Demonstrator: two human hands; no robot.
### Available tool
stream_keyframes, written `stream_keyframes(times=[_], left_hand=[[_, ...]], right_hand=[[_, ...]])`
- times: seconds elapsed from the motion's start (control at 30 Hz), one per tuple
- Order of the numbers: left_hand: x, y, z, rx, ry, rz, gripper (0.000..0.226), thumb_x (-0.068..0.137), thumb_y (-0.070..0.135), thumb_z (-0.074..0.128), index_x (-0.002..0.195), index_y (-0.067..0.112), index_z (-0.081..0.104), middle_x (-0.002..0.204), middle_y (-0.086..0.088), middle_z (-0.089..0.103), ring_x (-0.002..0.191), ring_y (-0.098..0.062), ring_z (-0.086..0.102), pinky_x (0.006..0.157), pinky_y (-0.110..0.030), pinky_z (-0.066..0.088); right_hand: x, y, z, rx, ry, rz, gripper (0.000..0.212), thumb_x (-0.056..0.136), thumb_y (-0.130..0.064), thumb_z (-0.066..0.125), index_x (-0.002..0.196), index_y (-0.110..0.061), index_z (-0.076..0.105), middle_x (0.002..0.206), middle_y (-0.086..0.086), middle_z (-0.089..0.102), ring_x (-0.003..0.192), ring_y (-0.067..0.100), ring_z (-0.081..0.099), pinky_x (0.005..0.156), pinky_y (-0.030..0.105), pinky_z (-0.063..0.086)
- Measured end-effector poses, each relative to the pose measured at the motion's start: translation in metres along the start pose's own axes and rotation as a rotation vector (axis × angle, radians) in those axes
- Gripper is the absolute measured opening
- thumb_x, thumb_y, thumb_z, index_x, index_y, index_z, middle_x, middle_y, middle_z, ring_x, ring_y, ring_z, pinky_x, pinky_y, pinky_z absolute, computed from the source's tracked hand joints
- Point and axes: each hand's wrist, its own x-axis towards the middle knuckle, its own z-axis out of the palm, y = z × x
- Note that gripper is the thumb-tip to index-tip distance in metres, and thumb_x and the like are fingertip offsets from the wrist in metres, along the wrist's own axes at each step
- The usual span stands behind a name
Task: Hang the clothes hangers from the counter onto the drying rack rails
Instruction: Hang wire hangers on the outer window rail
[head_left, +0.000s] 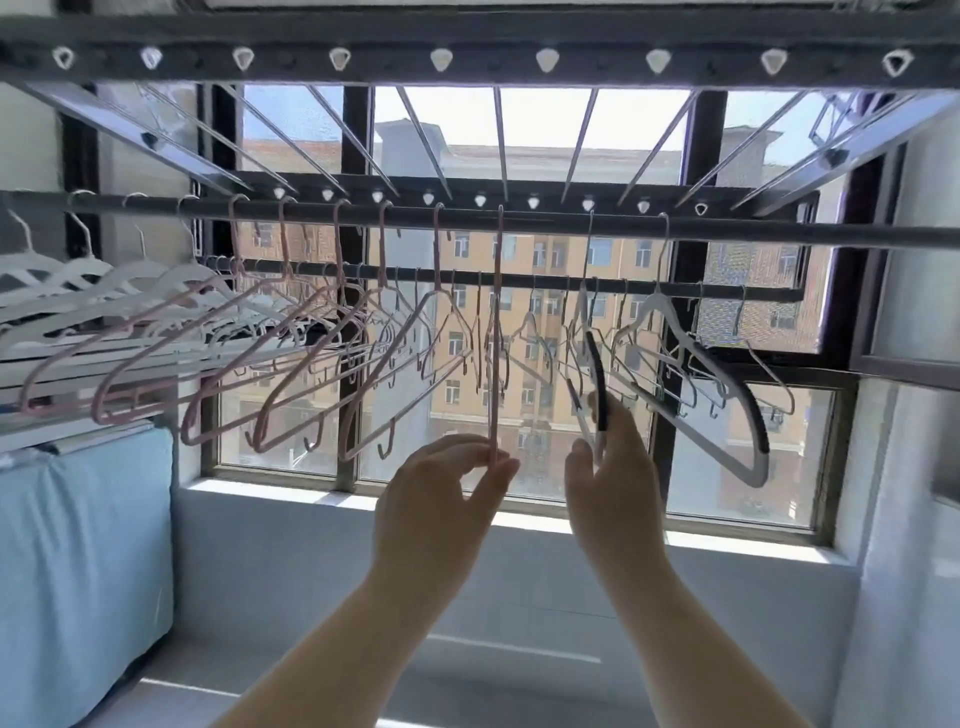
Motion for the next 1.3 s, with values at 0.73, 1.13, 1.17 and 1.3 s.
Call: stream_keyframes(times=[0.73, 1.13, 1.17, 1.3], left_hand=[[-0.009, -0.003, -0.028, 0.038, 0.083, -0.007, 0.027, 0.083, 0.034, 0.06, 0.104, 0.02, 0.068, 0.098, 0.024, 0.052, 0.1, -0.009, 0.06, 0.092, -0.03, 0.048], [-0.028, -0.014, -0.077, -0.003, 0.163, 0.071, 0.025, 0.083, 0.029, 0.064, 0.078, 0.049, 0.05, 0.085, 0.038, 0.052, 0.081, 0.007, 0.055, 0.067, 0.0, 0.042], [-0.03, -0.015, -0.083, 0.007, 0.179, 0.077, 0.024, 0.082, 0.031, 0.063, 0.075, 0.05, 0.051, 0.081, 0.039, 0.056, 0.079, 0.007, 0.057, 0.066, 0.001, 0.041], [-0.039, -0.026, -0.112, 0.045, 0.239, 0.061, 0.011, 0.074, 0.041, 0.052, 0.071, 0.051, 0.051, 0.089, 0.052, 0.05, 0.081, 0.017, 0.054, 0.066, 0.004, 0.037]], right_hand=[[-0.017, -0.017, 0.013, 0.024, -0.006, -0.085, 0.043, 0.091, -0.018, 0.043, 0.132, -0.005, 0.042, 0.106, 0.004, 0.051, 0.099, 0.017, 0.05, 0.098, 0.036, 0.042], [-0.043, -0.032, 0.015, 0.097, 0.235, -0.339, 0.059, 0.075, -0.03, 0.036, 0.13, -0.006, 0.041, 0.13, 0.018, 0.048, 0.12, 0.021, 0.035, 0.107, 0.025, 0.021], [-0.043, -0.036, 0.016, 0.093, 0.265, -0.376, 0.053, 0.076, -0.026, 0.038, 0.126, -0.009, 0.041, 0.125, 0.02, 0.051, 0.117, 0.02, 0.036, 0.107, 0.017, 0.019], [-0.052, -0.056, 0.035, 0.191, 0.275, -0.429, 0.042, 0.077, -0.022, 0.04, 0.119, -0.017, 0.039, 0.117, 0.016, 0.052, 0.113, 0.018, 0.038, 0.103, 0.002, 0.016]])
